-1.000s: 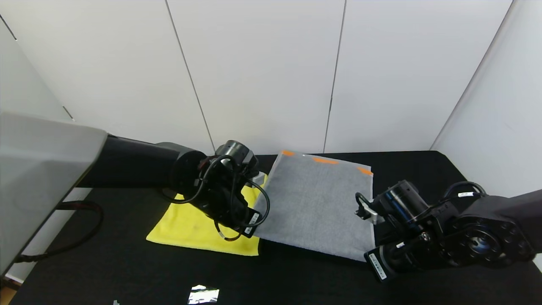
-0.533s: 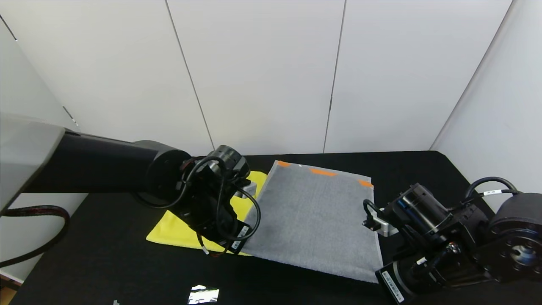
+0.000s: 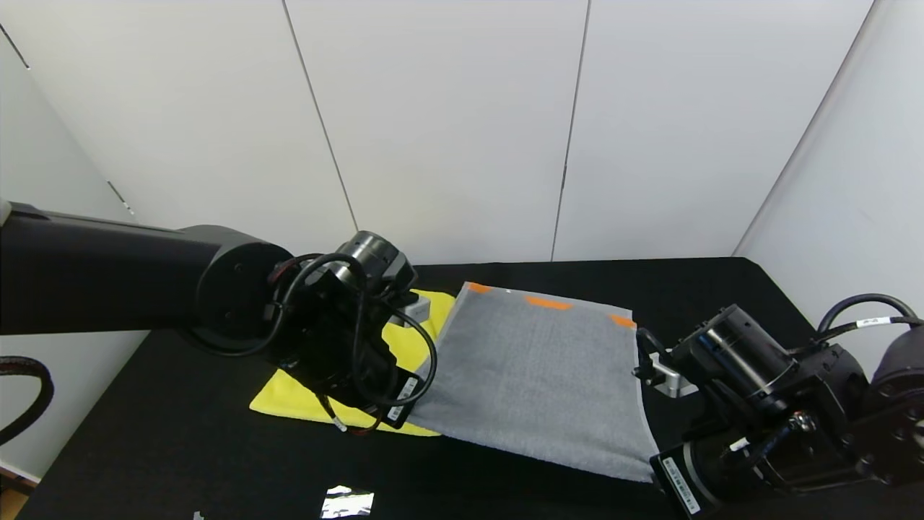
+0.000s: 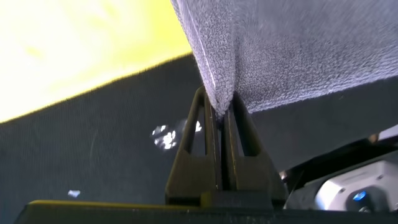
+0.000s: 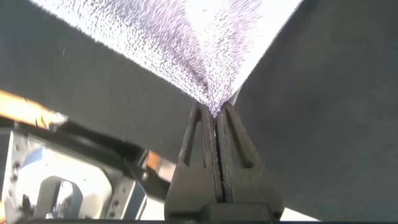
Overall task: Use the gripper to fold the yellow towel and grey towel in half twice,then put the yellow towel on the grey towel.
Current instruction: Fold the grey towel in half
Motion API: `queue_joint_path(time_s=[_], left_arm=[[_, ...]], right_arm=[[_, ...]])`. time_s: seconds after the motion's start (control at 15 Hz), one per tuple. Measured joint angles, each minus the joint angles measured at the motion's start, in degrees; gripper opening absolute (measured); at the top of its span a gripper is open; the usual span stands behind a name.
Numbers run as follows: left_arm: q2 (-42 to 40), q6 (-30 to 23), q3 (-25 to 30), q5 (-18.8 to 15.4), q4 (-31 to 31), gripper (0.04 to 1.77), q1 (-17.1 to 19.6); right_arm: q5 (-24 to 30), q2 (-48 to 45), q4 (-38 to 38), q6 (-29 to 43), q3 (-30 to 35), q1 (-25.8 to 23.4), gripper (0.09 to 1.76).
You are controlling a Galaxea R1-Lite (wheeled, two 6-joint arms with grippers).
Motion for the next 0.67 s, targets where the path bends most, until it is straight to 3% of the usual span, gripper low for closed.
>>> queue_joint_path(time_s=[0.67], left_arm=[[11.0,-5.6,-22.3,-0.4,0.1,0.14,-0.6]], right_arm=[[-1.3,3.0,-5.2,0.2,-5.9,-10.5,0.13]])
